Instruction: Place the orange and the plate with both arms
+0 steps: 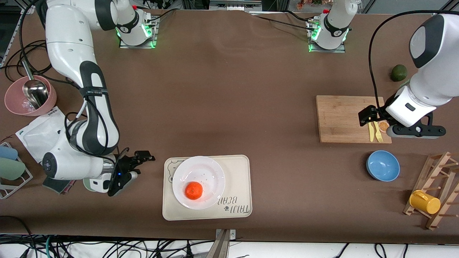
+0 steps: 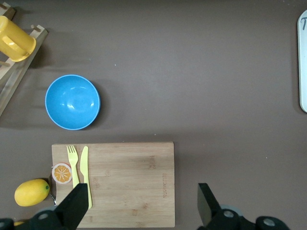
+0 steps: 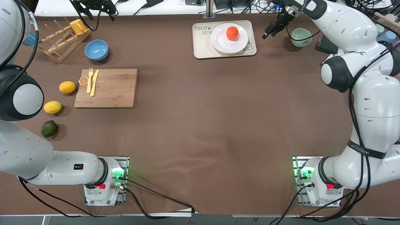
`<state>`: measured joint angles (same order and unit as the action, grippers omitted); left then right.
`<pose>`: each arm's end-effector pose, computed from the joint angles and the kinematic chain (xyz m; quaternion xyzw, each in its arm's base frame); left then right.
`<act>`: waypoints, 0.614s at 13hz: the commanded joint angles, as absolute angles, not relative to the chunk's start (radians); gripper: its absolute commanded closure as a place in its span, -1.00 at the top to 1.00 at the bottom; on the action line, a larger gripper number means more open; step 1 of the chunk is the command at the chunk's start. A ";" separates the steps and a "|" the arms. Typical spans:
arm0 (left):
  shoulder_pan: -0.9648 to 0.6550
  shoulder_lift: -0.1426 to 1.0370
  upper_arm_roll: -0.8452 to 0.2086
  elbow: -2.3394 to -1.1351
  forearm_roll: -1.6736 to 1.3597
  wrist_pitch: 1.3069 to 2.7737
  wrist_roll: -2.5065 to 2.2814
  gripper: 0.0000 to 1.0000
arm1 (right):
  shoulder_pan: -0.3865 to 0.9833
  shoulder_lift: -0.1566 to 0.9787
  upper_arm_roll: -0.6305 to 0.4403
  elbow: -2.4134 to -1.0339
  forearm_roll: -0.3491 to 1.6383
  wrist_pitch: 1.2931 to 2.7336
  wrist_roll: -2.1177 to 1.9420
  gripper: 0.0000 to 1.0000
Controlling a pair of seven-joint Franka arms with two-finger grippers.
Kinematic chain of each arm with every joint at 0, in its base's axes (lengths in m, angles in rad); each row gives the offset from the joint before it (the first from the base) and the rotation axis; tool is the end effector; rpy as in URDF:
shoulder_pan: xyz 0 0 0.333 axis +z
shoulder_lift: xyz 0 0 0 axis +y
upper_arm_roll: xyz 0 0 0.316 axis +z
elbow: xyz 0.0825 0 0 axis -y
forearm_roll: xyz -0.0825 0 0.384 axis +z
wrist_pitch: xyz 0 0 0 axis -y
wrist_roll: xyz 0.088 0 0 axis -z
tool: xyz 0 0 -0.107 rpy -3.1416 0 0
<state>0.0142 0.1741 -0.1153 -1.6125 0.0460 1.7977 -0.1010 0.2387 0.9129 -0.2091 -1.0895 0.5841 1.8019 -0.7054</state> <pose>0.6154 -0.0537 0.5229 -0.9999 0.0042 -0.0074 0.0118 0.7467 0.1184 0.2668 -0.9323 -0.2942 0.0225 0.2091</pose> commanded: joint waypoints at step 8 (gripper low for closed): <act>0.009 -0.020 -0.126 -1.739 -0.023 1.761 -0.147 1.00 | 0.253 0.767 -0.308 -1.118 0.431 1.588 -0.692 1.00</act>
